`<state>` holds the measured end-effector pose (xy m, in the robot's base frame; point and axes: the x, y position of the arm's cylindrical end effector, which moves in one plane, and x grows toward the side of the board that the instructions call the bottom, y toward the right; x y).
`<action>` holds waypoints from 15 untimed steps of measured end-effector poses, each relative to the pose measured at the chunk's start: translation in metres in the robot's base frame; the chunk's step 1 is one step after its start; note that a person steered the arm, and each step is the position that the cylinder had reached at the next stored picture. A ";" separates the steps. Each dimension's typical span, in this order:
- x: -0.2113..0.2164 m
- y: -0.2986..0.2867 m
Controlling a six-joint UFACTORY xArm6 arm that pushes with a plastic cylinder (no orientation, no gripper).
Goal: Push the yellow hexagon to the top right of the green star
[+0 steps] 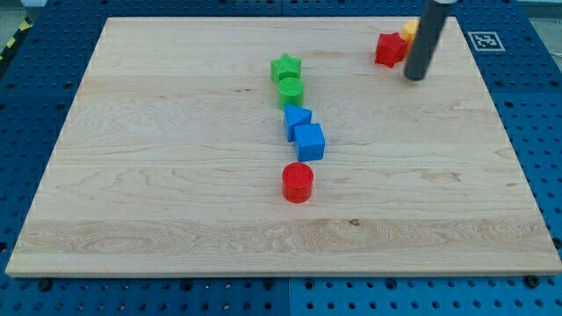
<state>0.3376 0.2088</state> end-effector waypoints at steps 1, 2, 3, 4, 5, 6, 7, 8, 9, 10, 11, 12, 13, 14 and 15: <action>0.000 0.003; -0.023 0.026; -0.033 0.048; -0.042 0.055; -0.083 0.055; -0.087 0.055; -0.087 0.045; -0.088 0.028; -0.093 0.009; -0.101 -0.010; -0.103 -0.030; -0.103 -0.050; -0.103 -0.076; -0.103 -0.103; -0.103 -0.132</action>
<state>0.2351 0.0773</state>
